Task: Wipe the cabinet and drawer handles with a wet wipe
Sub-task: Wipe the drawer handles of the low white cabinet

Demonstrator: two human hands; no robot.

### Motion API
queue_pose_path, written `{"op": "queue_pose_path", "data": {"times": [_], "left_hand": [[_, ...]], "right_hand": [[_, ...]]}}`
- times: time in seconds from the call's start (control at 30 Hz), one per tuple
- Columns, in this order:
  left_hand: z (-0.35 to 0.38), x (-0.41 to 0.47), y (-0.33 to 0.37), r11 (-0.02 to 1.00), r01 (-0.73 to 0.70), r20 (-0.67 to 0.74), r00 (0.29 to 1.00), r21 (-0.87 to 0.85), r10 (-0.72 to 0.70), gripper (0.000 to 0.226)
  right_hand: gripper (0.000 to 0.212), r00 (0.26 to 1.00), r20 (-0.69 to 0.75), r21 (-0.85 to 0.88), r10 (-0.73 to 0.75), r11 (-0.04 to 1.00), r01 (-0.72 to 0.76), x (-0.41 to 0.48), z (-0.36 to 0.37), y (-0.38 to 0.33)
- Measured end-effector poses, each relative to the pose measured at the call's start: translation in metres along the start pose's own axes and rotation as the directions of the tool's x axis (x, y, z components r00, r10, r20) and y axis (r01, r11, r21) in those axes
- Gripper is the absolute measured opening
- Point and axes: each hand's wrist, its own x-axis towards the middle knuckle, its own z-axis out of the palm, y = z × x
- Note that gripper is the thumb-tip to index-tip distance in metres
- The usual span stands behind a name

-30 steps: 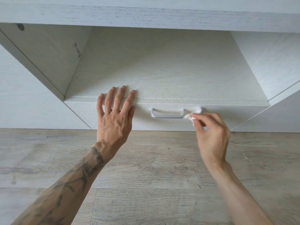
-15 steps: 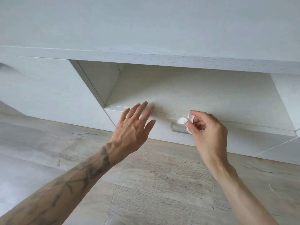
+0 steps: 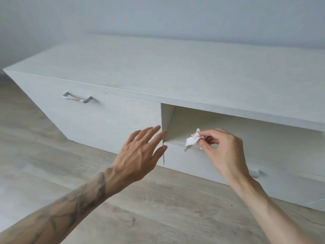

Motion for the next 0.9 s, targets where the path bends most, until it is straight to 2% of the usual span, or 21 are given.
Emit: {"op": "queue_pose_path", "data": {"times": [0.23,0.33,0.5,0.73,0.9], "left_hand": [[-0.039,-0.020,-0.123,0.995,-0.074,-0.050,0.996,-0.061,0.071,0.063],[-0.054,-0.021,-0.178,0.990,-0.120,-0.114,0.987,-0.076,0.111,0.059],[-0.078,-0.017,-0.254,0.981,-0.178,-0.181,0.970,-0.078,0.162,0.053],[-0.108,0.008,-0.314,0.970,-0.240,-0.224,0.948,-0.039,0.226,0.054],[-0.110,0.005,-0.347,0.978,-0.209,-0.246,0.946,0.029,0.209,0.056]], "right_hand": [[0.016,0.991,-0.115,-0.087,-0.069,0.994,0.059,0.014,0.084,-0.108],[0.015,0.985,-0.152,-0.117,-0.080,0.991,0.062,0.025,0.127,-0.148],[0.010,0.973,-0.204,-0.263,-0.112,0.963,0.056,0.041,0.180,-0.195],[0.016,0.964,-0.264,-0.170,-0.038,0.985,-0.008,0.067,0.219,-0.230],[0.016,0.953,-0.288,-0.085,-0.095,0.994,0.073,0.079,0.257,-0.242]]}}
